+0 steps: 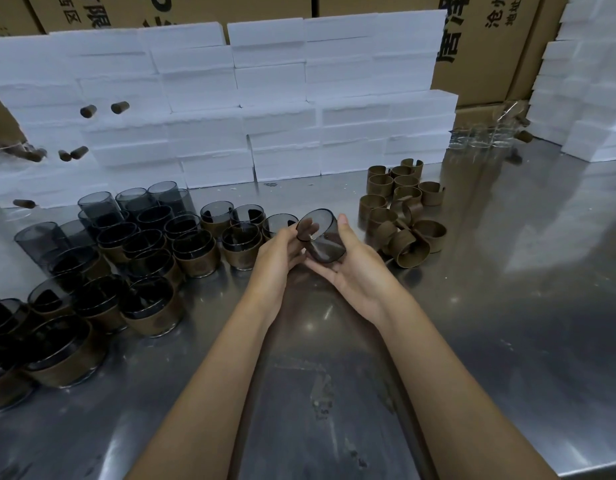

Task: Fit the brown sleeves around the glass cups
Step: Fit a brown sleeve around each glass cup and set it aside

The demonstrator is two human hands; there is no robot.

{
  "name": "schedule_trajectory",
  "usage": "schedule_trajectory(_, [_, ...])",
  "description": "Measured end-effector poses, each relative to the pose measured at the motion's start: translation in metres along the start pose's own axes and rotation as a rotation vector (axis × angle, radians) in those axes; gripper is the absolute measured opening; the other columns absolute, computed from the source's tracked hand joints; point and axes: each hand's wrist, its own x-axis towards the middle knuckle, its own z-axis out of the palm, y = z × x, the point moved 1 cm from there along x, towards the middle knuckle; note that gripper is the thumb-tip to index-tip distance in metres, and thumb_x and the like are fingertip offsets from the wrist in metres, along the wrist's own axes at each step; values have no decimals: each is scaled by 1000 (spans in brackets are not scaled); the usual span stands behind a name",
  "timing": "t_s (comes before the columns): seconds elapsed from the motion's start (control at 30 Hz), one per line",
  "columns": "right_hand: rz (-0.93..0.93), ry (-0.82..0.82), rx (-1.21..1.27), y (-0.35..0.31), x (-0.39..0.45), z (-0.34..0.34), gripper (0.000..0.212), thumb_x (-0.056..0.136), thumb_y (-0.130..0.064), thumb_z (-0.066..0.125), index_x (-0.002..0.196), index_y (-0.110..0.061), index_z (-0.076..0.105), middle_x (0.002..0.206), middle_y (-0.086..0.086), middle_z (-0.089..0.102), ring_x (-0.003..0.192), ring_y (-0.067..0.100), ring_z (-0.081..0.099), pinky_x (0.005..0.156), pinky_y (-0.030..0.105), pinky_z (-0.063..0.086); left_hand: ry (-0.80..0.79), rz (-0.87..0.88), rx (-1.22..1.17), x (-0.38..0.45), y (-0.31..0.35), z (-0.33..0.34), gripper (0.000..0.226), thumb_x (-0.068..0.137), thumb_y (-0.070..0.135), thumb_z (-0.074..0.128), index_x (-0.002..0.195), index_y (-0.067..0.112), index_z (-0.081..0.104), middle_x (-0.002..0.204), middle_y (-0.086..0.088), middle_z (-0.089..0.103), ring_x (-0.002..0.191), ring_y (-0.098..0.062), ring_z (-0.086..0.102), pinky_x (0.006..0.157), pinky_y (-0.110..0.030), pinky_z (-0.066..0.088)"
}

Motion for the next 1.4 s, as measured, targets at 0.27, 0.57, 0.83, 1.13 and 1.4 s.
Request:
schedule_trajectory(0.27, [-13, -42, 66, -4, -5, 1, 46, 110, -35, 43, 129, 3, 61, 128, 21, 69, 119, 28, 68, 105, 42, 53, -106, 54, 107, -5, 0, 2, 47, 76, 50, 77, 118, 28, 74, 114, 5, 77, 114, -11, 70, 100, -27, 51])
schedule_trajectory(0.57, [-188, -39, -296, 5, -11, 10, 34, 99, -29, 67, 126, -8, 67, 118, 17, 74, 112, 30, 71, 104, 52, 54, 45, -18, -113, -6, 5, -1, 55, 101, 45, 57, 130, -2, 63, 123, -25, 70, 116, -37, 68, 103, -47, 52])
schedule_trajectory(0.83, [-185, 107, -154, 2, -10, 10, 42, 89, -39, 77, 118, -10, 69, 106, 12, 77, 95, 24, 77, 79, 35, 63, 18, -47, -157, 0, 4, -6, 26, 108, 11, 45, 128, 5, 61, 108, -9, 72, 97, -21, 68, 88, -31, 52])
schedule_trajectory(1.13, [-394, 276, -492, -1, -10, 7, 48, 85, -52, 78, 119, -23, 61, 102, 8, 73, 88, 16, 75, 85, 43, 62, -142, -1, -207, -3, 3, -1, 25, 103, 30, 61, 114, 14, 76, 114, -13, 76, 103, -24, 74, 80, -33, 61])
schedule_trajectory(1.4, [-660, 332, -942, 3, -18, 13, 47, 84, -62, 73, 107, -24, 56, 103, -6, 62, 89, 5, 62, 74, 27, 52, -84, -168, -261, -3, 1, 6, 42, 99, 45, 57, 105, 8, 75, 111, -15, 74, 103, -23, 72, 72, -32, 63])
